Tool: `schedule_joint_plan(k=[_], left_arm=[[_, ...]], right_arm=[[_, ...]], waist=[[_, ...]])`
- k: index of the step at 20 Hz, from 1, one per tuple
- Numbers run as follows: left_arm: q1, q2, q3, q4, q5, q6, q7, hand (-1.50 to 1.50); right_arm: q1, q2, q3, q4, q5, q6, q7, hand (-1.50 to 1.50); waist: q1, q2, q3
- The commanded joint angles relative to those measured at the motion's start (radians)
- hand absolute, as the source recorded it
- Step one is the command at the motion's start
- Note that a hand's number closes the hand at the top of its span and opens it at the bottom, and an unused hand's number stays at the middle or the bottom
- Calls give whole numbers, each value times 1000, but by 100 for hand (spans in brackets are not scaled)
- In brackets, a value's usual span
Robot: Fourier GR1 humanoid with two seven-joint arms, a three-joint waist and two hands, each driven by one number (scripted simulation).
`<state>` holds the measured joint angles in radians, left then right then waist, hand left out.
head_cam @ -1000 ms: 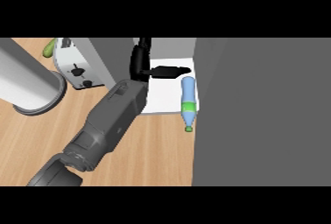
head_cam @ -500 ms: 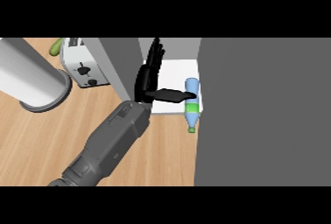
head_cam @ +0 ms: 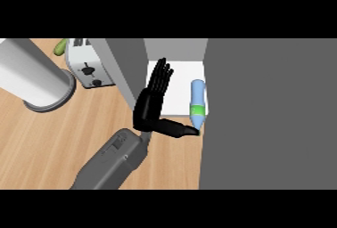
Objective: Pick up the bottled water, place it into the cabinet and close the cabinet
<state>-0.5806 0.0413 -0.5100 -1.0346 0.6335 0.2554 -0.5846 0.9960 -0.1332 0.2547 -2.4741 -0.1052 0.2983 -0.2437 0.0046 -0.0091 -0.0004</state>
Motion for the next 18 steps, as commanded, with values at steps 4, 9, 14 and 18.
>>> schedule_joint_plan(k=[4, 9, 14, 18], left_arm=[[216, 47, -94, -299, -31, 26, 67, 150], [340, 154, -101, -433, -20, 7, 103, 150], [477, 266, -60, -579, -3, -6, 92, -150], [569, 368, 18, -658, 49, -55, 80, -150]], right_arm=[[51, -65, 76, -119, 85, 52, 20, -150], [47, -184, 59, -97, 162, 148, -10, 150], [57, -251, 109, -161, 200, 204, -23, 150], [35, -273, 157, -195, 261, 208, -40, 150]], waist=[[-2, -2, 0], [3, -4, 0], [2, -3, -1], [4, -7, -3]])
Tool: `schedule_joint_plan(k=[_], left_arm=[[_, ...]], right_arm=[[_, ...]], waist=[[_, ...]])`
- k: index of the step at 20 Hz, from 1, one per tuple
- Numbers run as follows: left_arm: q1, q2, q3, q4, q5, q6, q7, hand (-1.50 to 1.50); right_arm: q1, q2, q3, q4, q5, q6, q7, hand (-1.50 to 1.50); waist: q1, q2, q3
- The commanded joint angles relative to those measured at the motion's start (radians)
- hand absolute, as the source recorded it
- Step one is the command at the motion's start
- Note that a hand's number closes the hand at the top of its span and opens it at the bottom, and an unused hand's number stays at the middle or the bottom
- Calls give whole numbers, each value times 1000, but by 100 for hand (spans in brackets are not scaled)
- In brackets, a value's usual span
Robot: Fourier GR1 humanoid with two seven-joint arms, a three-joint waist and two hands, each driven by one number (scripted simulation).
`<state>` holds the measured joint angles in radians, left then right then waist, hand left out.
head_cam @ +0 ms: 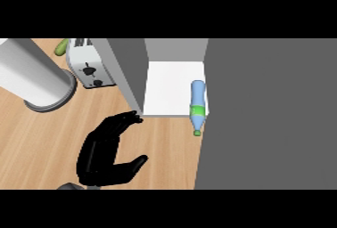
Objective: Pick up the bottled water, place it into the cabinet and close the cabinet
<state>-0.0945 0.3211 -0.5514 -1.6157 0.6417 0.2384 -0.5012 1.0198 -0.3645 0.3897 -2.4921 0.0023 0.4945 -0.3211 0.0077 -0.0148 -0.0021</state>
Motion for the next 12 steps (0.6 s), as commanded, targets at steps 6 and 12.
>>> schedule_joint_plan(k=[6, 12], left_arm=[[178, 132, 129, -157, 128, -88, -3, -150], [269, 186, 172, -186, 184, -134, 5, -150]], right_arm=[[-26, -108, 158, -183, 186, 48, 97, 150], [-136, -136, 295, -189, 234, 52, 171, 150]], waist=[[6, 1, -3], [18, -3, -9]])
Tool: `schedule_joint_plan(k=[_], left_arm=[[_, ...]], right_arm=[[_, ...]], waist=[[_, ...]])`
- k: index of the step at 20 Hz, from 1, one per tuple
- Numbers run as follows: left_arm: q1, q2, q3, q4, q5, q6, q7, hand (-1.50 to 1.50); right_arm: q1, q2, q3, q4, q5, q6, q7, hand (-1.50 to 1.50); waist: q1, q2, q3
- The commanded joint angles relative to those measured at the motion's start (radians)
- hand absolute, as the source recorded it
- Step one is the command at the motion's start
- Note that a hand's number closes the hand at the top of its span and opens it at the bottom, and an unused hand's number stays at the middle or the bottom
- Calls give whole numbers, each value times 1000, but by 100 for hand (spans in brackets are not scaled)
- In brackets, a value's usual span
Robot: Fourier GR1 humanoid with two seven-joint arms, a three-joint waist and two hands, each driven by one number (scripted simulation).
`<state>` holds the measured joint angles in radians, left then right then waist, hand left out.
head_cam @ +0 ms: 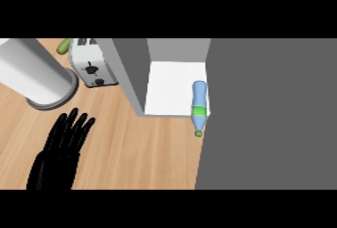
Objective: Pick up the bottled water, place it into the cabinet and close the cabinet
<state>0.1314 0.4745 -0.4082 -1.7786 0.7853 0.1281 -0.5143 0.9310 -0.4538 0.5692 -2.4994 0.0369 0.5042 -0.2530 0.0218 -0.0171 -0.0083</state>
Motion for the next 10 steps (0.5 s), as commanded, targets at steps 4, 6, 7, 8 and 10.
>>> schedule_joint_plan(k=[4, 6, 7, 8, 10], left_arm=[[80, 85, 86, -26, 62, -87, -11, -150], [87, 100, 99, -50, 85, -103, 2, -150], [107, 120, 116, -47, 91, -114, 1, -150], [103, 130, 131, -62, 102, -112, 11, -150], [128, 139, 149, -64, 132, -137, 11, -150]], right_arm=[[-115, -67, 139, -180, 185, 34, 129, 150], [-123, -61, 183, -161, 160, 18, 163, 150], [-100, -35, 228, -134, 148, -8, 159, 150], [-125, -13, 234, -120, 130, -28, 169, 150], [-119, 12, 289, -106, 95, -48, 172, 150]], waist=[[30, -2, -8], [38, 3, -9], [27, -1, -8], [44, 8, -7], [44, 9, -6]])
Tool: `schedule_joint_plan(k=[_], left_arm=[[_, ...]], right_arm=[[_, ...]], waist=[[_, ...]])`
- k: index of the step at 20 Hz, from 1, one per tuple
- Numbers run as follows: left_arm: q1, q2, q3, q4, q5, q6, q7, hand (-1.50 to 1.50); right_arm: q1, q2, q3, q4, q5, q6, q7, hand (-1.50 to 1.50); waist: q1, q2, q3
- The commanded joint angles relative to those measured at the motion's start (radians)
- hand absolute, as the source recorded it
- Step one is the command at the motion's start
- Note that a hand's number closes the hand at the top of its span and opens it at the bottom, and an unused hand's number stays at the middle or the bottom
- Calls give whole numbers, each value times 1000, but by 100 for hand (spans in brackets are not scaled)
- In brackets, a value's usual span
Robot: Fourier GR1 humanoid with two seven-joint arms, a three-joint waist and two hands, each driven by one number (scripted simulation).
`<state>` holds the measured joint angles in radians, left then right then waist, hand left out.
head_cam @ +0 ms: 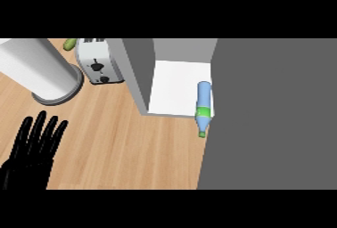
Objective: Pick up the bottled water, place it into the cabinet and close the cabinet
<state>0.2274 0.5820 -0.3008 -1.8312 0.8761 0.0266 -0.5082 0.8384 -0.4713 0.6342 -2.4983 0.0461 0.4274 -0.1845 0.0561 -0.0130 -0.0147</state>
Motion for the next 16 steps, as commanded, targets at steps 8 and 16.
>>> schedule_joint_plan(k=[8, 16], left_arm=[[69, 108, 89, -33, 72, -140, 11, -150], [73, 137, 117, -47, 106, -202, 15, -150]], right_arm=[[-110, 48, 235, -76, 9, 15, 151, 150], [-227, 64, 190, -16, -33, 11, 208, 150]], waist=[[78, 24, -1], [132, 43, -2]])
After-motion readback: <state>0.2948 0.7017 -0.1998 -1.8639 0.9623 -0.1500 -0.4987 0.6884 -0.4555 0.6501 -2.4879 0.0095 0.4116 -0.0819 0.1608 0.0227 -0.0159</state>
